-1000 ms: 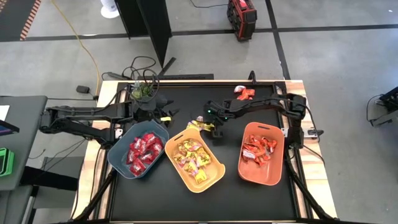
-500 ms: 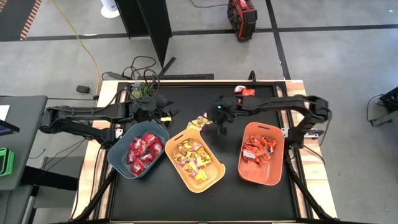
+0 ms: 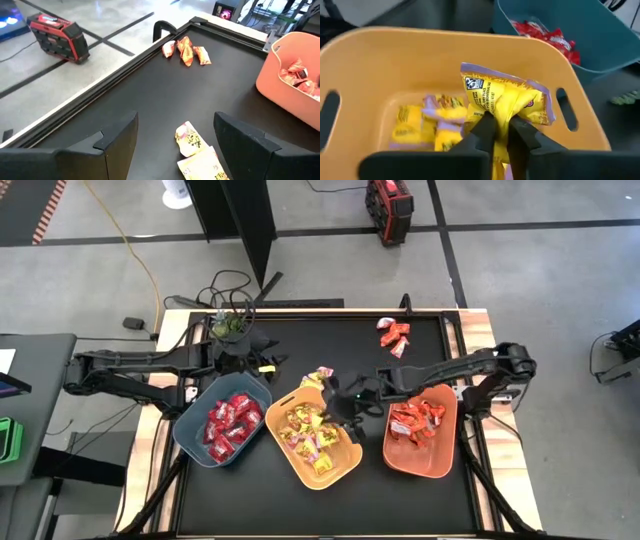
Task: Sort candy
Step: Put the yellow candy into the yellow bin, then put the orange chocolate into the orange bin
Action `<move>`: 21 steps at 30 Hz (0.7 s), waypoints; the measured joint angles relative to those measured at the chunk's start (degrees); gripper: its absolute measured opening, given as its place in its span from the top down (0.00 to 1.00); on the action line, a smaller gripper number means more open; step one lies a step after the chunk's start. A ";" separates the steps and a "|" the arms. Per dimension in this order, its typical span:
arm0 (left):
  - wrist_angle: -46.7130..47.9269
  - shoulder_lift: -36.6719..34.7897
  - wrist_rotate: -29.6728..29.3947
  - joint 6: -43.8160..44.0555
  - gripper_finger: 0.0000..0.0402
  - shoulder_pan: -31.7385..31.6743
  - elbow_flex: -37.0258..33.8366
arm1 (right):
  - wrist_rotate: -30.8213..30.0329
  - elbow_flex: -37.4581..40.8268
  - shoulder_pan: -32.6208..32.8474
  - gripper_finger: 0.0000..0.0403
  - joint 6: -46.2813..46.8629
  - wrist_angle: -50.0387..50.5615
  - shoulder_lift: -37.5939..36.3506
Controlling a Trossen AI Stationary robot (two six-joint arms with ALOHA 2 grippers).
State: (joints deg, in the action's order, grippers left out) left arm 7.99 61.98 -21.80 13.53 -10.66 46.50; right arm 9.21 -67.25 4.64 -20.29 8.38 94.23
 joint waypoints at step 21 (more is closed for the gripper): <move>-1.94 0.00 -0.01 -3.55 0.37 0.07 0.00 | -9.33 -11.14 -7.38 0.15 4.37 18.37 -6.27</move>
State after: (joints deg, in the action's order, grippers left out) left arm 6.05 61.98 -21.80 9.97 -10.59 46.50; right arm -0.12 -78.39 -2.74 -15.92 26.75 87.96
